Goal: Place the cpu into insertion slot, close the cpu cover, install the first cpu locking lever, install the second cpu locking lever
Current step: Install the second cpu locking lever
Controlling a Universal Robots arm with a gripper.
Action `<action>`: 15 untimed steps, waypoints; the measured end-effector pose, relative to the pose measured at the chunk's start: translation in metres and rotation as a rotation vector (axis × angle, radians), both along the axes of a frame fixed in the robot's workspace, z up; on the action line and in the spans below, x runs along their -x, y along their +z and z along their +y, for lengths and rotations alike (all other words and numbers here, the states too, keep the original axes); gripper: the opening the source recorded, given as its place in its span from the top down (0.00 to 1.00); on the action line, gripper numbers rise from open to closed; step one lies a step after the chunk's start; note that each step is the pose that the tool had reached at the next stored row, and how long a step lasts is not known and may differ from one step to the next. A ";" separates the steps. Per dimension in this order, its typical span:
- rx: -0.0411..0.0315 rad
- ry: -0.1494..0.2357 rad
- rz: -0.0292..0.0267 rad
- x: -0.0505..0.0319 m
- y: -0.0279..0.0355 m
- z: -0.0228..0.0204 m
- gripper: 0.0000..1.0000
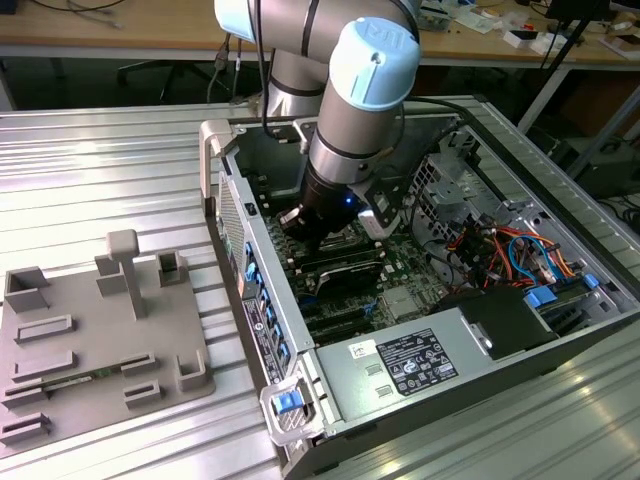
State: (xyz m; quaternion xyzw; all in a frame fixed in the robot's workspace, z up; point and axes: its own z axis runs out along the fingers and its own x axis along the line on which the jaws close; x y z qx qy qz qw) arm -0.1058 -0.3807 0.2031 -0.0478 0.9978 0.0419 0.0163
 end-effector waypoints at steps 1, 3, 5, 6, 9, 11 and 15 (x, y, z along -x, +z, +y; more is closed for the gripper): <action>0.0059 0.000 0.0001 0.0000 0.0000 0.0000 0.89; 0.0164 0.000 0.0001 0.0000 0.0003 0.0000 0.89; 0.0268 0.000 0.0003 0.0000 0.0017 -0.0001 0.89; 0.0302 0.000 0.0004 0.0000 0.0029 -0.0001 0.89; 0.0317 0.000 0.0001 0.0000 0.0034 0.0016 0.89; 0.0297 0.001 0.0002 0.0000 0.0034 0.0024 0.89; 0.0273 0.002 0.0000 0.0002 0.0033 0.0027 0.89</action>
